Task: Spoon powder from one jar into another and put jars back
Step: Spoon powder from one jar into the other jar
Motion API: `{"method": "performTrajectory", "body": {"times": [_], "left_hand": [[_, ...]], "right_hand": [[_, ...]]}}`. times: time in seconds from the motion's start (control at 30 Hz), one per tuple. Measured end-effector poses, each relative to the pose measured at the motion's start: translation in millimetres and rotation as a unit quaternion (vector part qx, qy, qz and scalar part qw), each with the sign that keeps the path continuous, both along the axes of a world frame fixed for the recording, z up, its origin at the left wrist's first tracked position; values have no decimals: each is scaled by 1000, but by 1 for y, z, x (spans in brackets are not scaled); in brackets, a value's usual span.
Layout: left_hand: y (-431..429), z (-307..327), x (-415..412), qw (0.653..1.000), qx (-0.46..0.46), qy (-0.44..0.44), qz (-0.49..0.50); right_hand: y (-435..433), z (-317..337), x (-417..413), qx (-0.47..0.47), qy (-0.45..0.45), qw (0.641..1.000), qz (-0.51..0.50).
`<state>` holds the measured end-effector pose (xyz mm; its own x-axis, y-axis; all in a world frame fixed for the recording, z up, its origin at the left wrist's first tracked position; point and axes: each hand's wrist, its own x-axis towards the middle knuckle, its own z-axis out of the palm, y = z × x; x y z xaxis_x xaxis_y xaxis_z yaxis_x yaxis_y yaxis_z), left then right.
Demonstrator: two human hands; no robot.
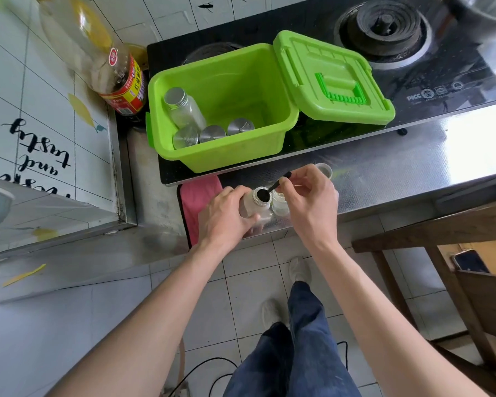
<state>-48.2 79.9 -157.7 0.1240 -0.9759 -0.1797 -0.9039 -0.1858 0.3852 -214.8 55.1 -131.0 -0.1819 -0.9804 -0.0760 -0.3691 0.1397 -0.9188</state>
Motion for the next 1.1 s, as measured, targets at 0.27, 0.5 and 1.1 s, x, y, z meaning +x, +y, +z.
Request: {"method": "performTrajectory", "body": {"times": [0.27,0.5,1.1], "left_hand": [[-2,-1,-3,1000,0,-15,-5],[-1,-4,-1,1000,-2,-17,-3],[3,-9,3,1000,0,-4,3]], "right_hand": [[-4,-17,6,78,-41,996,20],[-7,-16,3,172,-196,965,-6],[-9,-9,-10,146,-225,963,-40]]}}
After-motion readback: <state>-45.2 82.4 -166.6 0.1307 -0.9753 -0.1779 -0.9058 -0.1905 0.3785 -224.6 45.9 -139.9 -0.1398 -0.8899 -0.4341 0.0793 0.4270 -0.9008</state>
